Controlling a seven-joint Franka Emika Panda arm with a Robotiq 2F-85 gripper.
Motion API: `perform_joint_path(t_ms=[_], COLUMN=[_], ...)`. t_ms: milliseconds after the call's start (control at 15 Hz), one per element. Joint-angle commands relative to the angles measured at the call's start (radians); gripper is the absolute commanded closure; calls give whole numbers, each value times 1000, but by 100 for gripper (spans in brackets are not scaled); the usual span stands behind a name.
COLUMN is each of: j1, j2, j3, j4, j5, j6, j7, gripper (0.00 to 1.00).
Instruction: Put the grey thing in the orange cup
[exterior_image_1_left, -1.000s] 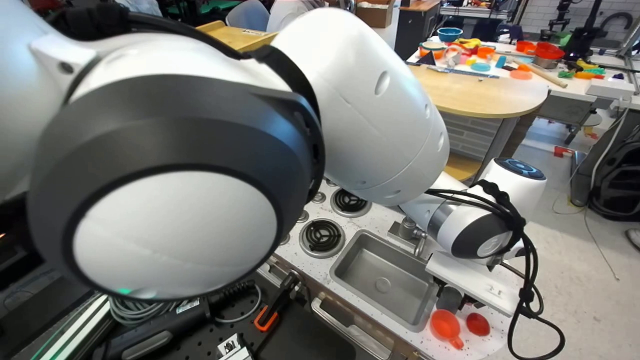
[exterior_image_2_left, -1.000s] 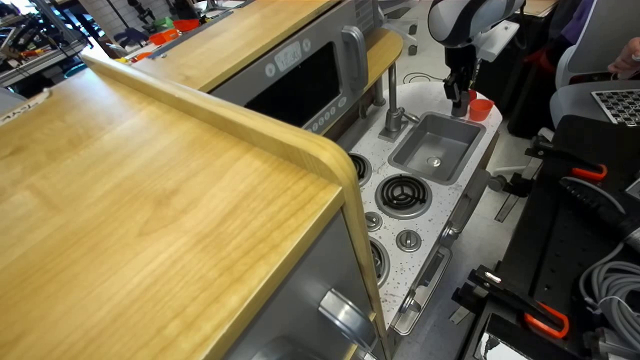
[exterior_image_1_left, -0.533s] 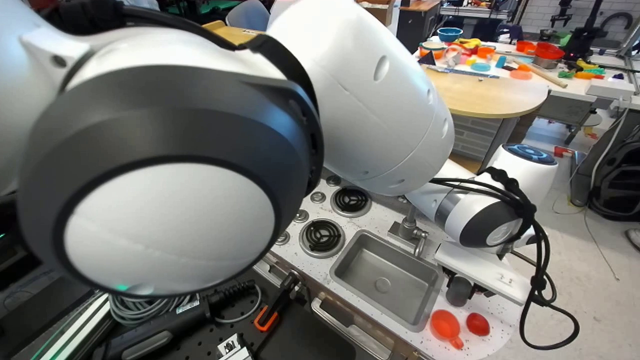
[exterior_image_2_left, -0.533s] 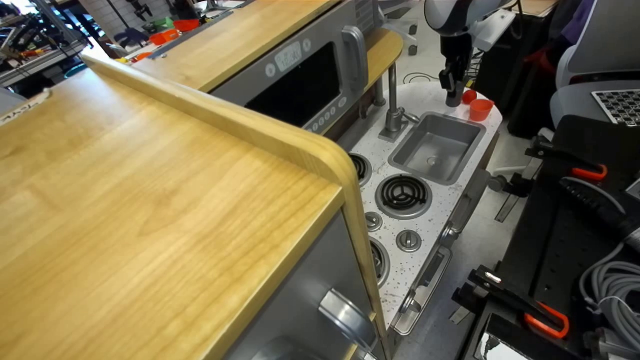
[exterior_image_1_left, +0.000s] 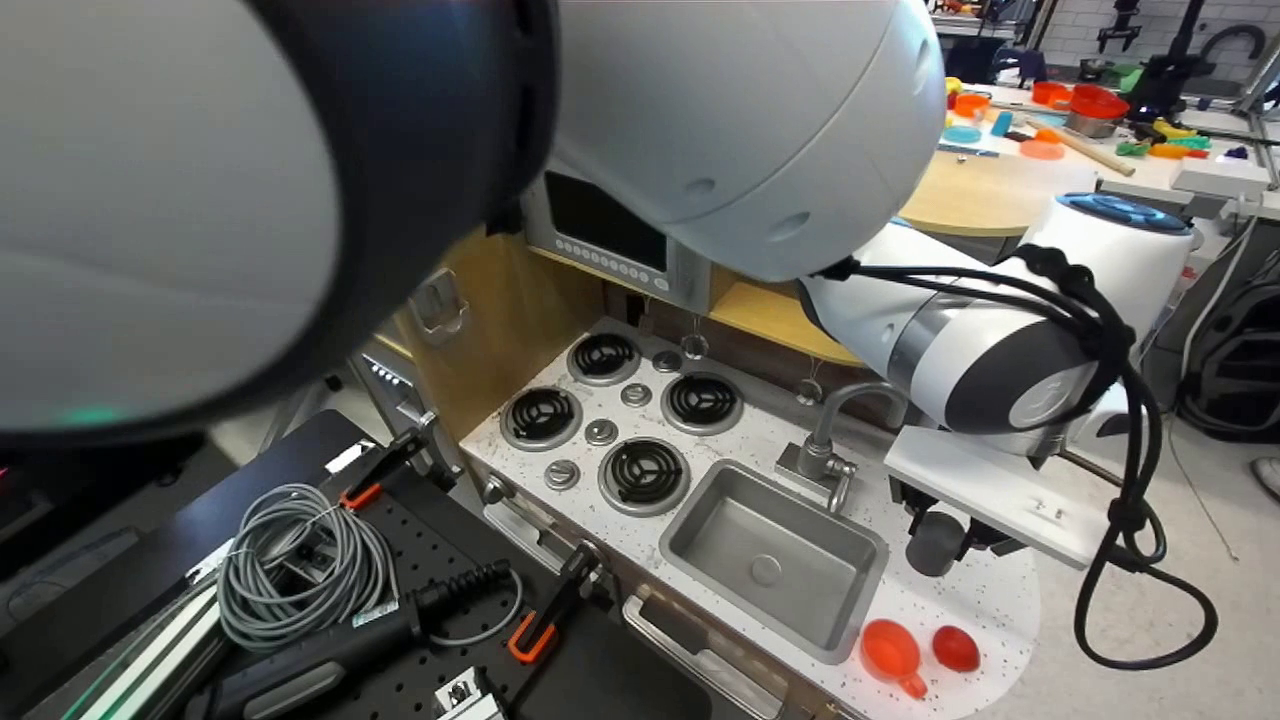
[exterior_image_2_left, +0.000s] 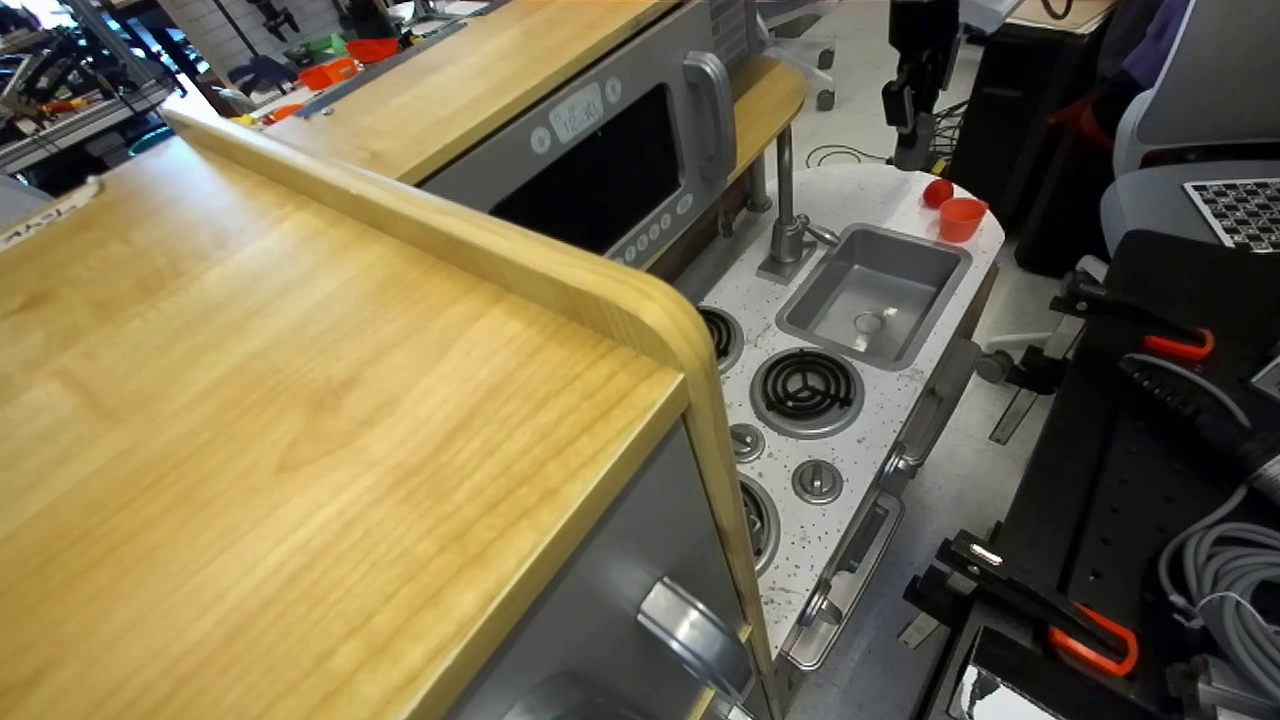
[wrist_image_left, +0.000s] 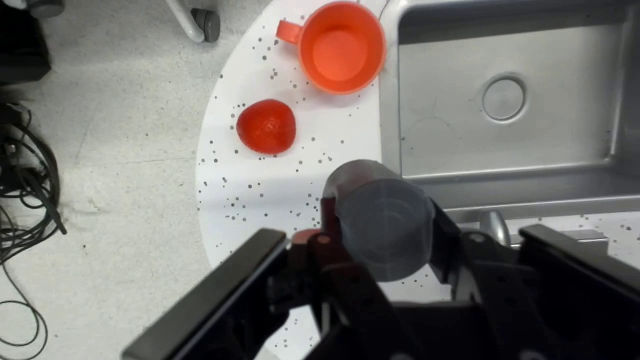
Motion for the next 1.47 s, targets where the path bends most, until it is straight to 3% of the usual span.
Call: perform_joint_path(t_ms=[0,600,1400], j1=[-10,-27,-41], j2=[-135,-125,-12], j3=[10,-40,-48], j4=[-170,-235,-157], j5=[16,6,22], j6=[-33,-38,-71], j7=[10,46,118], gripper=[83,83,83])
